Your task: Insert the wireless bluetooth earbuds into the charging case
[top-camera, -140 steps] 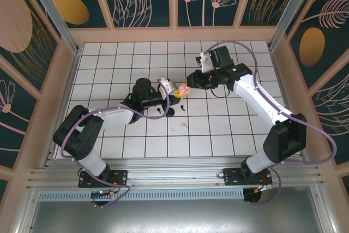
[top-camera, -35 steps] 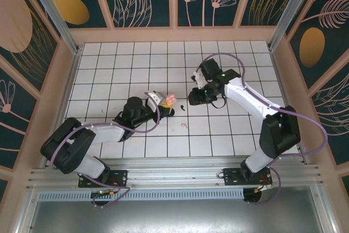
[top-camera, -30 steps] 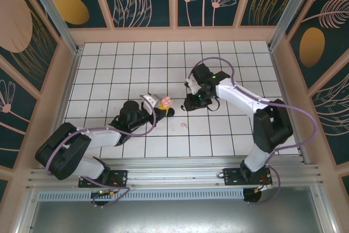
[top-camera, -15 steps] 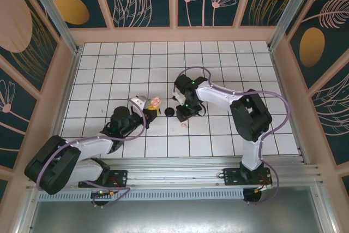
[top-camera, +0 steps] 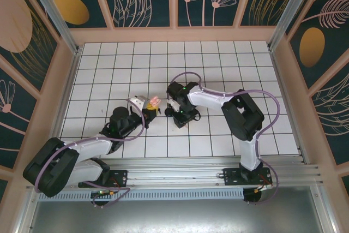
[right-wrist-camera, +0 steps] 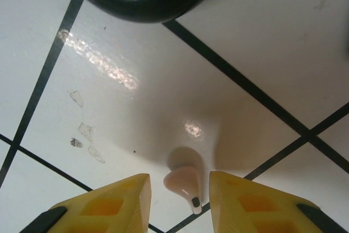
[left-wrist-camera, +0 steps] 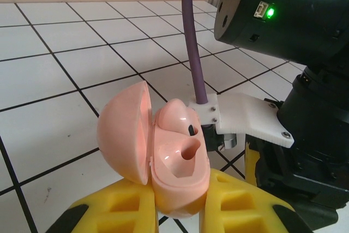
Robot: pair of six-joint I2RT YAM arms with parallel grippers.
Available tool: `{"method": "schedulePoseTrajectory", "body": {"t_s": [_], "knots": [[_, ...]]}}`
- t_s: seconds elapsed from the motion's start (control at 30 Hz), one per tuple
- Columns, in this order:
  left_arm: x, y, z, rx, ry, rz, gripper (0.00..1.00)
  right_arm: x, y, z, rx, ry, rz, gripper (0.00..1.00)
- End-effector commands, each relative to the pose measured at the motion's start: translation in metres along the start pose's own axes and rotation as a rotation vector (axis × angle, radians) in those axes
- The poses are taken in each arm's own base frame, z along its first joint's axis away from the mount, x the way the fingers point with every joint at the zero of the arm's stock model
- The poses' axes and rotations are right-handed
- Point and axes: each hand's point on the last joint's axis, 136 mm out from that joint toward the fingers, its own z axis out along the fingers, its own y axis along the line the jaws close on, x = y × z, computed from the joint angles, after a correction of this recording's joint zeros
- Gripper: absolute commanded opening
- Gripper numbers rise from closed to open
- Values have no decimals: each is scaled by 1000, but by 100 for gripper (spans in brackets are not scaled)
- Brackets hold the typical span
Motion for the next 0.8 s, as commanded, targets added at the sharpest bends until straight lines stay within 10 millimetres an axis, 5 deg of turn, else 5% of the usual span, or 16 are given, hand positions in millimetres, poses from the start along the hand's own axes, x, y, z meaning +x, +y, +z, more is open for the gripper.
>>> {"method": "schedulePoseTrajectory", "body": {"t_s": [0.0, 0.77], "knots": [[-6, 2, -2, -7, -19, -6, 13, 2, -3, 0, 46, 27, -9, 35], [-7, 1, -1, -7, -6, 19, 13, 9, -8, 11, 122, 26, 16, 26]]}}
